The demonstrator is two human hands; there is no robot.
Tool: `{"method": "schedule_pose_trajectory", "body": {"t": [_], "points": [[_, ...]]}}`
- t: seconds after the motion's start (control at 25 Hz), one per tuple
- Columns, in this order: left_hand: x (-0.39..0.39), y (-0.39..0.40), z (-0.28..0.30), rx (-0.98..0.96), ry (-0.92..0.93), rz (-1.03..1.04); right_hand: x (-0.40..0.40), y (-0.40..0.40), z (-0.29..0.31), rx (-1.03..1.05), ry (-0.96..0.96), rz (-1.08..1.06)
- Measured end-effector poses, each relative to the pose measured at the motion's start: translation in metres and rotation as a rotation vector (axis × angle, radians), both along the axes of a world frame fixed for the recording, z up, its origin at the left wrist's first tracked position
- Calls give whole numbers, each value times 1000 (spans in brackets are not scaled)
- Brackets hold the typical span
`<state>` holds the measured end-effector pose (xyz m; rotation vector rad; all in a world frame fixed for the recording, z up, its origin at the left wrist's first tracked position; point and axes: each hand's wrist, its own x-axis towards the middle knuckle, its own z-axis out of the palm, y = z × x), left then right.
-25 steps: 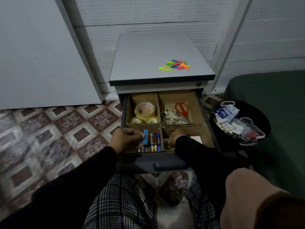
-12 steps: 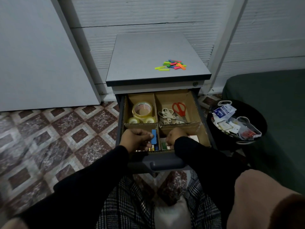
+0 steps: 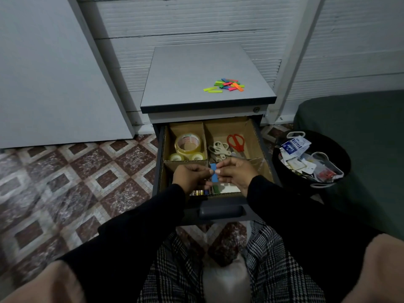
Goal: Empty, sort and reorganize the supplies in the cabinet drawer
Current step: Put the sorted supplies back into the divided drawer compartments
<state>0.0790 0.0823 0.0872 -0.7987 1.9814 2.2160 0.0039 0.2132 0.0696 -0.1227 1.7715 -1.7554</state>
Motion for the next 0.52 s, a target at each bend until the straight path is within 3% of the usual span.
{"method": "schedule_pose_trajectory", "body": {"t": [0.16, 0.2, 0.36, 0.44, 0.52], "points": [[-4, 7, -3, -5, 33, 12, -8, 1, 2, 77, -4, -31], [-4, 4, -7, -119, 42, 36, -11, 1, 1, 138, 2, -21], [7, -30, -30, -1070, 76, 1, -17, -2, -17, 463, 84, 57], [14, -44, -40, -1278, 35, -102, -23, -5, -32, 569, 105, 22], [15, -49, -44, -1308, -45, -129, -30, -9, -42, 653, 141, 10]]}}
